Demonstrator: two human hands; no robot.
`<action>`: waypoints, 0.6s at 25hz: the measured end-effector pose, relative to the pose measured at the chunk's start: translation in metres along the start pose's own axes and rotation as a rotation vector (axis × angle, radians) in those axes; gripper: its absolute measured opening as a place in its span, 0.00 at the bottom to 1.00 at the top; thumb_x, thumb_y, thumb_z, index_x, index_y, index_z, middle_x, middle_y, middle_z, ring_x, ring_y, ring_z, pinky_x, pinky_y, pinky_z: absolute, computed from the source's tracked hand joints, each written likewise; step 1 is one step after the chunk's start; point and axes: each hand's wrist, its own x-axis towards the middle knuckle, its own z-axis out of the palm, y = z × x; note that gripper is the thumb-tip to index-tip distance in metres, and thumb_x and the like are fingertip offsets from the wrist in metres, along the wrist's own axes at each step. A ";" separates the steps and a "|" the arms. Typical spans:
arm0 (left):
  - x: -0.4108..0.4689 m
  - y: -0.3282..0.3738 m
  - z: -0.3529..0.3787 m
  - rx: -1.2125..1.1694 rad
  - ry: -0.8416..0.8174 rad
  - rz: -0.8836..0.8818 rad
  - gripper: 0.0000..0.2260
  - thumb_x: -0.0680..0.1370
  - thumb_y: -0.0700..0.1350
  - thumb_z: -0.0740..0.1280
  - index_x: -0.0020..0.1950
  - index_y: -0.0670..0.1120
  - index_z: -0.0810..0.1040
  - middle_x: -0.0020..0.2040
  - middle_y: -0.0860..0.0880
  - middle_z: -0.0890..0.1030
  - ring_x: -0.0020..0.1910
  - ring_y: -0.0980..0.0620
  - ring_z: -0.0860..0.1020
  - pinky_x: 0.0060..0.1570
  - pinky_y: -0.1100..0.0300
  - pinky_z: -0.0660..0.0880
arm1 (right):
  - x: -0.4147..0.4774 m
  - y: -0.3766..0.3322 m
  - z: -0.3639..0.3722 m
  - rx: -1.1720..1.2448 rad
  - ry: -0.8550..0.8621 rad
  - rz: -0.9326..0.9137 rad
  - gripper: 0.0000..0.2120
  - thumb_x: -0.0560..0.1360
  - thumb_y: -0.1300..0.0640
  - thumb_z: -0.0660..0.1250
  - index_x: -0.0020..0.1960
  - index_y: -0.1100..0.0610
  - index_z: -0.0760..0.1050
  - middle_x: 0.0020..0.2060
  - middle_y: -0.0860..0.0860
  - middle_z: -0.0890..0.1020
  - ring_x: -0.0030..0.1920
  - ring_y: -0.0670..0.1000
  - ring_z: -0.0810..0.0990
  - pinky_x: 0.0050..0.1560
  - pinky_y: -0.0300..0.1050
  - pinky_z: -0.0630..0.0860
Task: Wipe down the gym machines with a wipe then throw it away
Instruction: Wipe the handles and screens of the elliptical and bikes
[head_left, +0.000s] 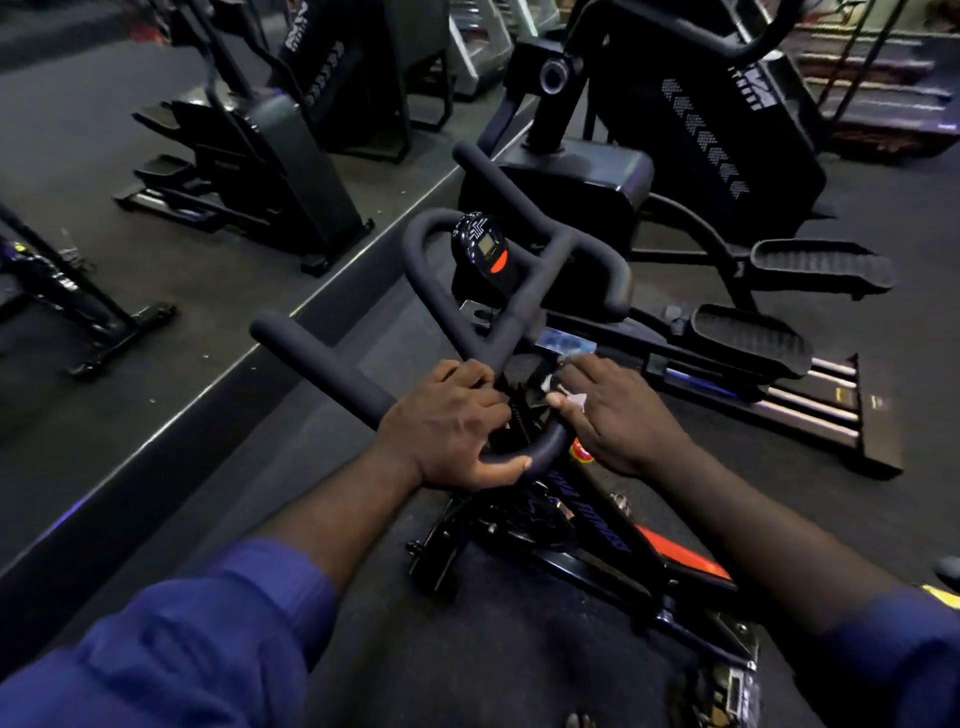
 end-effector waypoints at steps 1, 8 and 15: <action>0.001 0.000 0.001 0.007 -0.016 -0.009 0.25 0.76 0.70 0.62 0.42 0.48 0.80 0.41 0.51 0.81 0.58 0.44 0.76 0.57 0.46 0.73 | 0.008 0.002 0.005 0.192 -0.005 0.064 0.22 0.86 0.39 0.49 0.53 0.50 0.75 0.51 0.48 0.78 0.53 0.51 0.78 0.56 0.54 0.74; 0.002 0.001 0.005 0.046 -0.024 -0.015 0.21 0.77 0.67 0.65 0.43 0.49 0.80 0.43 0.53 0.80 0.59 0.45 0.75 0.58 0.48 0.72 | 0.012 -0.015 0.041 1.319 0.223 1.058 0.26 0.86 0.40 0.54 0.46 0.58 0.81 0.31 0.53 0.83 0.31 0.55 0.80 0.31 0.45 0.77; 0.001 -0.001 0.005 0.074 -0.043 0.002 0.19 0.79 0.63 0.65 0.46 0.48 0.81 0.44 0.51 0.81 0.59 0.44 0.75 0.57 0.48 0.70 | -0.022 -0.048 0.045 0.779 0.522 0.637 0.21 0.87 0.53 0.56 0.78 0.55 0.70 0.71 0.45 0.76 0.70 0.41 0.73 0.70 0.28 0.65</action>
